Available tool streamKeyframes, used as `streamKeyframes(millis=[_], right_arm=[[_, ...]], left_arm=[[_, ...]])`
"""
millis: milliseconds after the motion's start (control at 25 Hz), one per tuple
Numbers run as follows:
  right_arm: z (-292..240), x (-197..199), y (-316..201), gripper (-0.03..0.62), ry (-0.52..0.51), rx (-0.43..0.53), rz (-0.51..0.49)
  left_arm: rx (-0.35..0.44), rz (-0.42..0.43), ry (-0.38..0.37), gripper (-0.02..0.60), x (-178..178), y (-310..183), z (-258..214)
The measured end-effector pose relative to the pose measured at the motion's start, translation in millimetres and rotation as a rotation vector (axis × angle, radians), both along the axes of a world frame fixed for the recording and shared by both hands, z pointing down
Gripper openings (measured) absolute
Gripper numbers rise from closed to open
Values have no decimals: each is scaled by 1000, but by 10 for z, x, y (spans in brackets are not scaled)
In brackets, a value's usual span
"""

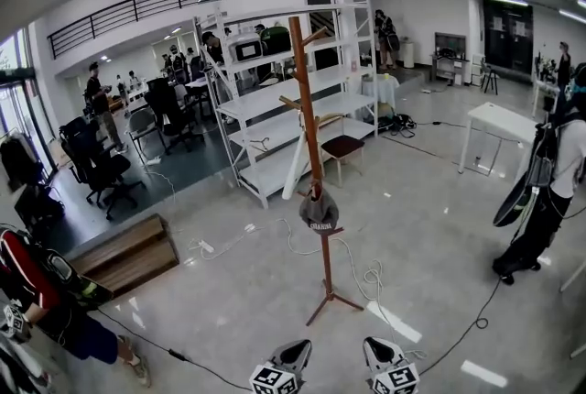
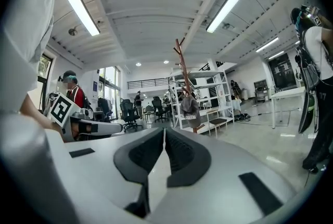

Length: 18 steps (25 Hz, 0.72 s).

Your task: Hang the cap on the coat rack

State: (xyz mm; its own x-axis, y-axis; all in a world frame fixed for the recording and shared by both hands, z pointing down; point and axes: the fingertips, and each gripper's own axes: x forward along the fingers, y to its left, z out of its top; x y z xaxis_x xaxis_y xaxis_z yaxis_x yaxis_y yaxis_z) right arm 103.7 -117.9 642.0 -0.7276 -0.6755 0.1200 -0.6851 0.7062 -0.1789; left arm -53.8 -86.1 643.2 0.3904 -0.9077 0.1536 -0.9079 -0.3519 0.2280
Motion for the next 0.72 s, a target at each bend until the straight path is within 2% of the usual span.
streamKeyframes(millis=[280, 480, 720], right_arm=[[-58, -195, 63, 31, 32, 1, 20], [-130, -617, 50, 31, 24, 9, 13], [-207, -1075, -16, 26, 31, 18, 2]], left_arm=[[24, 48, 31, 14, -218, -36, -105], [45, 85, 6, 14, -582, -54, -239], [44, 73, 7, 14, -1045, -123, -278]])
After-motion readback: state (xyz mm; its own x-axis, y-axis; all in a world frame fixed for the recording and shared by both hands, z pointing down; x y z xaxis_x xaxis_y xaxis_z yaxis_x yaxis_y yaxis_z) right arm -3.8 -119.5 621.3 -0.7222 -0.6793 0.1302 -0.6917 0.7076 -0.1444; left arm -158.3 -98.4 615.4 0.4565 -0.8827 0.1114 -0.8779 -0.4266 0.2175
